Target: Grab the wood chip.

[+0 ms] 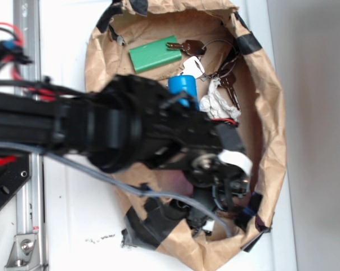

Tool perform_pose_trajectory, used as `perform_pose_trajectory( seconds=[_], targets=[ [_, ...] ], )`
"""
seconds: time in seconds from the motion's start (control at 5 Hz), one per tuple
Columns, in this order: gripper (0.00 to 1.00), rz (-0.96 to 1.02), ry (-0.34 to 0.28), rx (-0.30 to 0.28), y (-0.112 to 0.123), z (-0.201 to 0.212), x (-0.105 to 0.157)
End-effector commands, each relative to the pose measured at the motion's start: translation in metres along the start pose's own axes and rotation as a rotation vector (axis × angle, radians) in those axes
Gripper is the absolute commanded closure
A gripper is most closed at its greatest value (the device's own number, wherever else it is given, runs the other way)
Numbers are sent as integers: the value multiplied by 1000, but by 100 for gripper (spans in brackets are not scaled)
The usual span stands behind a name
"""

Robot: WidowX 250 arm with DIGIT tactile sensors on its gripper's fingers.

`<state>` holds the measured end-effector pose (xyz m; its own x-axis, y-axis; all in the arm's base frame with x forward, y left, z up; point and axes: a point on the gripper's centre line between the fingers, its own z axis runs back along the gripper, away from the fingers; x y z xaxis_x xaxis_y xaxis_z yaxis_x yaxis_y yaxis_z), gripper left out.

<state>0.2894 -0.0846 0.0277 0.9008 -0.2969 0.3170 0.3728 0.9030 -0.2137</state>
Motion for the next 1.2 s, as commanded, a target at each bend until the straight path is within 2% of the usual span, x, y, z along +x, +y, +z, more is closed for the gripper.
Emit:
perform_pose_trajectory(
  seconds=[0.0,0.2,0.4,0.6,0.8,1.0],
  targets=[
    [0,-98,77,89,-10,-19,6],
    [76,-64,142,140,-2,-30,9],
    [100,-41,138,162,5,-28,10],
    [100,-28,112,157,8,-22,8],
    [100,-30,93,188,7,-15,6],
    [100,-15,116,179,10,13,-7]
  ],
)
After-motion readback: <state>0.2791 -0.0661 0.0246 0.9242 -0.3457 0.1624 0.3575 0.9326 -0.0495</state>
